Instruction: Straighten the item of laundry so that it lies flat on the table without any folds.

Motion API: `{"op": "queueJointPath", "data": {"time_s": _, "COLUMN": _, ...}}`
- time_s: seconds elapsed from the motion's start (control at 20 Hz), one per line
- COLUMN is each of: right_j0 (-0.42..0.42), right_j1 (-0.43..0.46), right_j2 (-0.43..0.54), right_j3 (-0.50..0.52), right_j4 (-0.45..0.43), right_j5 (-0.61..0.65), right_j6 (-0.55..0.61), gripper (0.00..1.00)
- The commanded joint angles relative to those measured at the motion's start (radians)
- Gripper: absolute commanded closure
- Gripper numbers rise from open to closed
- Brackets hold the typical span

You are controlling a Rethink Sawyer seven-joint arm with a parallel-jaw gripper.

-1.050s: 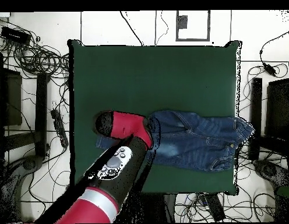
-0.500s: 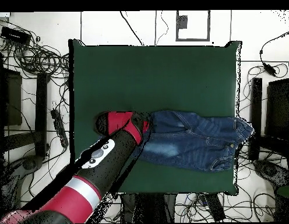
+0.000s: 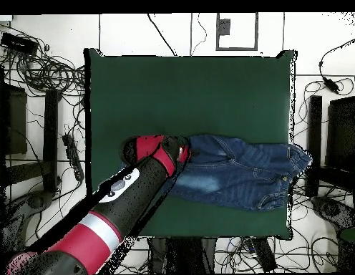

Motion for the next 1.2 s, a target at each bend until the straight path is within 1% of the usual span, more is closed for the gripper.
{"op": "queueJointPath", "data": {"time_s": 0.05, "right_j0": -0.031, "right_j1": -0.07, "right_j2": 0.199, "right_j3": 0.027, "right_j4": 0.065, "right_j5": -0.032, "right_j6": 0.175, "gripper": 0.0}}
{"op": "queueJointPath", "data": {"time_s": 0.25, "right_j0": -0.064, "right_j1": -0.123, "right_j2": 0.29, "right_j3": 0.065, "right_j4": 0.089, "right_j5": -0.048, "right_j6": 0.157, "gripper": 0.0}}
{"op": "queueJointPath", "data": {"time_s": 0.45, "right_j0": -0.123, "right_j1": -0.179, "right_j2": 0.399, "right_j3": 0.123, "right_j4": 0.11, "right_j5": -0.115, "right_j6": 0.132, "gripper": 0.0}}
{"op": "queueJointPath", "data": {"time_s": 0.6, "right_j0": -0.138, "right_j1": -0.186, "right_j2": 0.42, "right_j3": 0.127, "right_j4": 0.102, "right_j5": -0.109, "right_j6": 0.138, "gripper": 0.0}}
{"op": "queueJointPath", "data": {"time_s": 0.9, "right_j0": -0.105, "right_j1": -0.132, "right_j2": 0.347, "right_j3": 0.082, "right_j4": 0.071, "right_j5": -0.066, "right_j6": 0.194, "gripper": 0.0}}
{"op": "queueJointPath", "data": {"time_s": 1.2, "right_j0": -0.063, "right_j1": -0.07, "right_j2": 0.258, "right_j3": 0.023, "right_j4": 0.071, "right_j5": 0.043, "right_j6": 0.256, "gripper": 0.0}}
